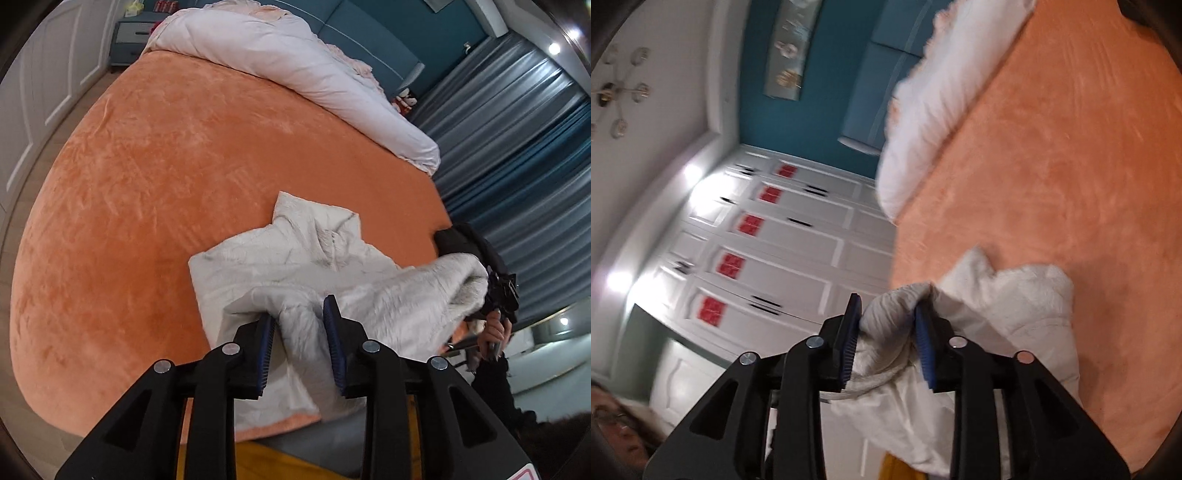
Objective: Fold large clothes
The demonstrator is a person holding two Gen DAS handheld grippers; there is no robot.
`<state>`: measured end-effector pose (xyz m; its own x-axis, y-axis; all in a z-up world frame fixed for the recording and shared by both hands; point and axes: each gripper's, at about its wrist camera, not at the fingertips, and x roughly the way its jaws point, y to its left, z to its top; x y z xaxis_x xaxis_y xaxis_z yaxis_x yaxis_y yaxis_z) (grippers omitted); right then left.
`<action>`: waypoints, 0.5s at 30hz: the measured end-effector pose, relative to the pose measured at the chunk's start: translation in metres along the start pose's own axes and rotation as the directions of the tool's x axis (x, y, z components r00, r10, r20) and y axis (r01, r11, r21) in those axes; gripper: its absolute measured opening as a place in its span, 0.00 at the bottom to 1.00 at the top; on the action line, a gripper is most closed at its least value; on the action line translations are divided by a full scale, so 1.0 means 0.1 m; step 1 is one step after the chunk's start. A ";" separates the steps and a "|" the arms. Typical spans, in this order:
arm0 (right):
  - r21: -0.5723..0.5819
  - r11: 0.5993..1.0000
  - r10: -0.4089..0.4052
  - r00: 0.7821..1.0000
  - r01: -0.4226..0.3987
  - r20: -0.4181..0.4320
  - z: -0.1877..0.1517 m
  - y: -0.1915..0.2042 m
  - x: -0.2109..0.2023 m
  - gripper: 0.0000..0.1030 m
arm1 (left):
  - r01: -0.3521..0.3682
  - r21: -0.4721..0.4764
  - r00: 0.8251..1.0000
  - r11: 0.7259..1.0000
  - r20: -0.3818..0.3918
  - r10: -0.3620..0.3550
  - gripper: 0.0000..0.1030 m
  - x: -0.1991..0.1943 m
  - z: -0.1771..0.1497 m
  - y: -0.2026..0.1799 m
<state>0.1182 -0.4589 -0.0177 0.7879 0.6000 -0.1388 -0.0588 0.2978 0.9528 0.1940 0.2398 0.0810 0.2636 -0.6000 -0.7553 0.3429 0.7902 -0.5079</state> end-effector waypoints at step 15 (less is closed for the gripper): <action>-0.768 0.400 -0.538 0.807 0.500 0.245 -1.29 1.22 1.26 0.36 | -0.534 0.186 0.782 0.825 0.481 0.397 0.78 0.84 -0.43 -1.21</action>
<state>0.1317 -0.2511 0.0465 0.8173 0.1422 -0.5584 -0.1010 0.9894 0.1042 0.1360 0.0989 0.0610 0.7759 -0.2150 -0.5931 0.3100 0.9487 0.0616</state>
